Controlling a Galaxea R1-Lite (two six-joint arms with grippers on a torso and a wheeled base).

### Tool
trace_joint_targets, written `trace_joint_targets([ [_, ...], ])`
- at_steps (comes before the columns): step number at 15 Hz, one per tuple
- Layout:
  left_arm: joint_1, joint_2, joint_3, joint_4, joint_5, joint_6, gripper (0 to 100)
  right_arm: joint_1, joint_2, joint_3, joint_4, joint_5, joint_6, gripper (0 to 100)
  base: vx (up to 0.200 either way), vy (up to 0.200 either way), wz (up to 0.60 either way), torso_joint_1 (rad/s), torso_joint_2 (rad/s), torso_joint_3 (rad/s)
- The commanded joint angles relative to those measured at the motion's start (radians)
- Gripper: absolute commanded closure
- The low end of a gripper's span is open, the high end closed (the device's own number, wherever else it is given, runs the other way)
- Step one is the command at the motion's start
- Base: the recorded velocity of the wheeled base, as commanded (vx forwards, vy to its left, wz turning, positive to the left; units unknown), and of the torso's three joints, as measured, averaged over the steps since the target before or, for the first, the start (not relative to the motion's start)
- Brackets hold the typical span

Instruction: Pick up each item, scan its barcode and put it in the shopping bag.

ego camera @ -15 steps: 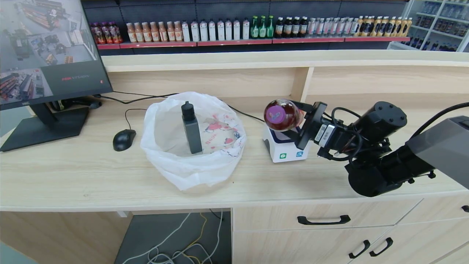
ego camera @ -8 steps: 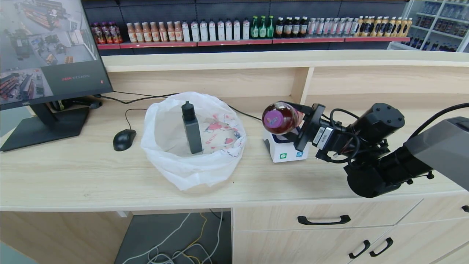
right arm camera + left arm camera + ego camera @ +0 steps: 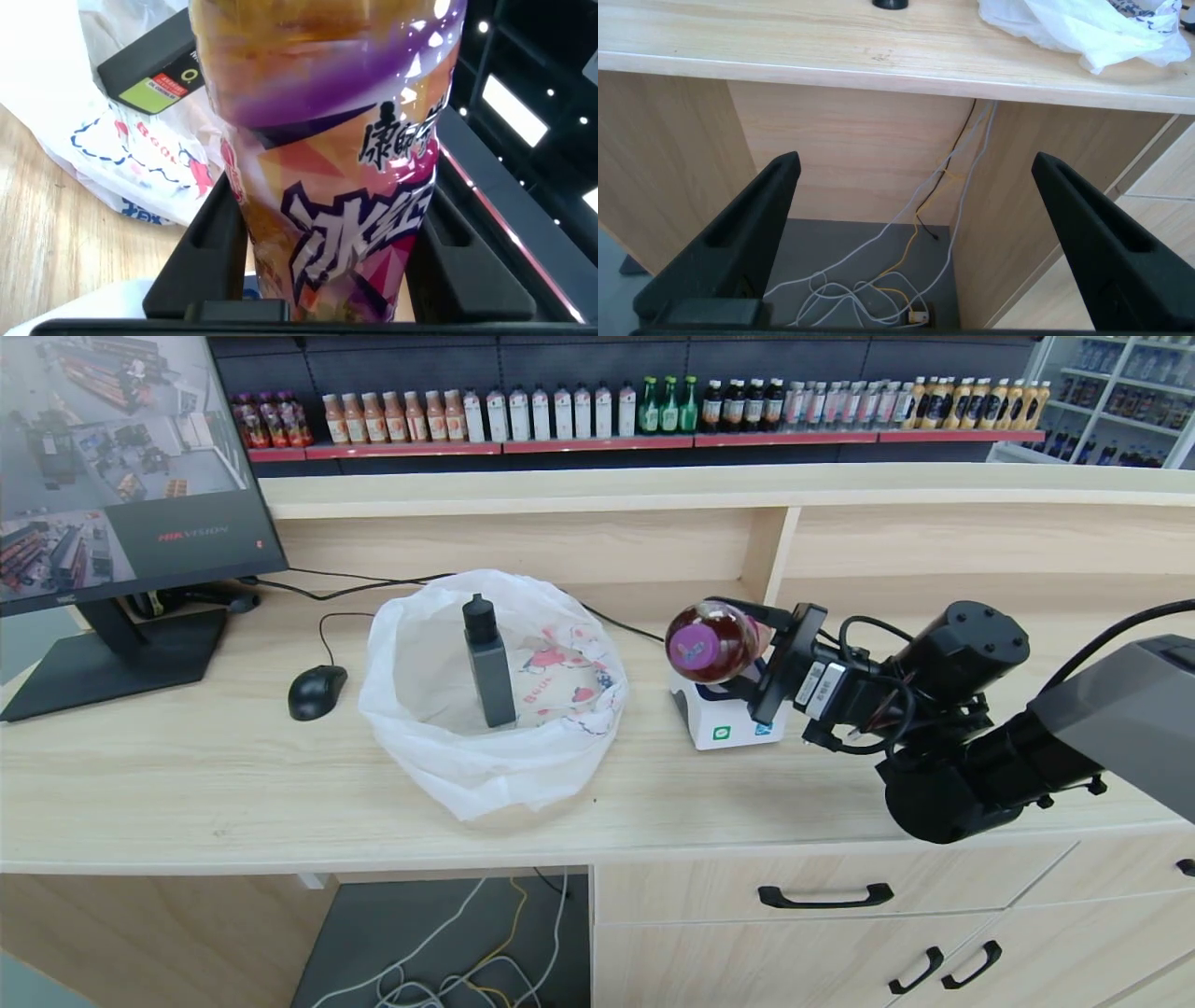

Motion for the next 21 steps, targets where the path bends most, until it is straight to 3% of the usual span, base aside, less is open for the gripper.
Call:
trace_joint_targets([
  [1,0.0,0.0,0.0,0.0,0.0,-0.001,0,0.005,-0.002,0.001,-0.001,-0.003,0.0,100,0.0,0.0,0.0,0.0,0.0,0.0],
  [6,0.0,0.0,0.0,0.0,0.0,-0.001,0,0.034,0.0,0.003,-0.001,-0.043,0.009,100,0.0,0.0,0.0,0.0,0.0,0.0],
  [14,0.0,0.0,0.0,0.0,0.0,-0.001,0,0.036,-0.097,-0.014,-0.001,-0.201,0.176,100,0.0,0.0,0.0,0.0,0.0,0.0],
  [18,0.0,0.0,0.0,0.0,0.0,-0.001,0,0.149,-0.157,0.041,-0.001,-0.496,0.433,100,0.0,0.0,0.0,0.0,0.0,0.0],
  [19,0.0,0.0,0.0,0.0,0.0,-0.001,0,0.166,-0.157,0.043,-0.001,-0.525,0.457,100,0.0,0.0,0.0,0.0,0.0,0.0],
  [20,0.0,0.0,0.0,0.0,0.0,-0.001,0,0.203,-0.152,0.061,-0.001,-0.643,0.564,100,0.0,0.0,0.0,0.0,0.0,0.0],
  [21,0.0,0.0,0.0,0.0,0.0,-0.001,0,0.2,-0.15,0.086,-0.001,-0.664,0.614,100,0.0,0.0,0.0,0.0,0.0,0.0],
])
